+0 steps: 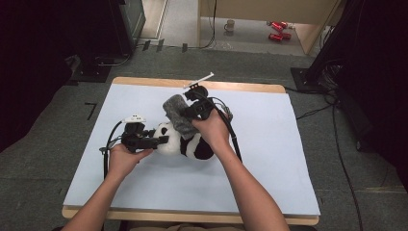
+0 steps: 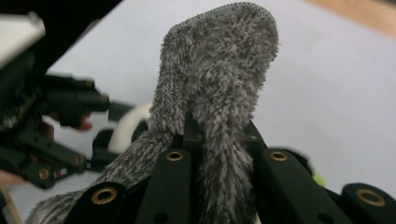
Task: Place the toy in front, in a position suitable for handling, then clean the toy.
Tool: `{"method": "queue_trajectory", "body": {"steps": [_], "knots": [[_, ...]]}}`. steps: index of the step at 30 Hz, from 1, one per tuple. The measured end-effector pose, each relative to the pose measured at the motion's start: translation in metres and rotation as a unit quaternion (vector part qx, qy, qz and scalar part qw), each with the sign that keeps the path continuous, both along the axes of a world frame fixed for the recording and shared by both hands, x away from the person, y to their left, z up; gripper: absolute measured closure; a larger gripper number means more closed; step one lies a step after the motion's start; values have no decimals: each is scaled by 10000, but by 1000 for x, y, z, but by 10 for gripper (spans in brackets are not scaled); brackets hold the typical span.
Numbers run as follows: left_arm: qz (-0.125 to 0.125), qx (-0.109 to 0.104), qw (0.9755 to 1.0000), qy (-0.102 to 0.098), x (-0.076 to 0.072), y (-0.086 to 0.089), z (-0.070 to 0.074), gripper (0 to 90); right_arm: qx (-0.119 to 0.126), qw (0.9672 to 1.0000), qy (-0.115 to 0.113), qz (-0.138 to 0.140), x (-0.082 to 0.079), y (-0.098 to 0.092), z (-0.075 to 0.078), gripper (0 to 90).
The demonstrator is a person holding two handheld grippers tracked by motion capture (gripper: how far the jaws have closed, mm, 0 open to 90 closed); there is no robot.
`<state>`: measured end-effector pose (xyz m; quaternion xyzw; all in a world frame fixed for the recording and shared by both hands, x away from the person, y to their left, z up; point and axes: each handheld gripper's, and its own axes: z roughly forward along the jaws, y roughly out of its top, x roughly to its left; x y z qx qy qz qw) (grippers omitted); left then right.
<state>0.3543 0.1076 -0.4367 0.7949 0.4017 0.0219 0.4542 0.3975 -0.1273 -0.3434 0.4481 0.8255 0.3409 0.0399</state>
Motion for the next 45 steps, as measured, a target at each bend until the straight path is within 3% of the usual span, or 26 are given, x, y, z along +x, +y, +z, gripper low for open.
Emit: {"method": "queue_trajectory", "body": {"steps": [3,7,12,17,21,24,29,32,35,38,42,45], "knots": [[-82,132,9999,-69,-1,-1,1,461,-109,9999,76,84,-6,2,-15,803],[-82,36,9999,-102,0,1,-2,457,-135,9999,6,25,-9,3,-26,804],[-137,-48,9999,-89,2,2,-4,443,-333,9994,-40,6,-7,5,-32,805],[-129,-103,9998,-82,2,2,-4,373,-328,9995,42,-11,-4,5,-37,806],[-221,-241,9991,-261,-2,7,-7,282,-277,9996,52,-25,-2,3,-39,806],[-191,-367,9985,-372,-9,13,-8,276,-230,9996,139,-68,0,1,-41,805],[-342,-56,9976,-603,-26,17,-7,291,-203,9996,177,-100,2,-1,-44,805],[-366,-11,9968,-715,-35,17,-9,290,-223,9995,183,-97,1,-2,-44,805],[-368,83,9959,-823,-35,10,-15,281,-250,9995,161,-102,1,-2,-44,805],[-350,207,9935,-1064,-36,3,-20,254,-259,9994,188,-151,3,-2,-44,805],[-178,-48,9939,-1090,-31,2,-25,257,-312,9989,255,-240,10,-3,-45,805],[-43,-127,9937,-1115,-27,1,-27,368,-356,9986,272,-296,15,-5,-43,804]]}}
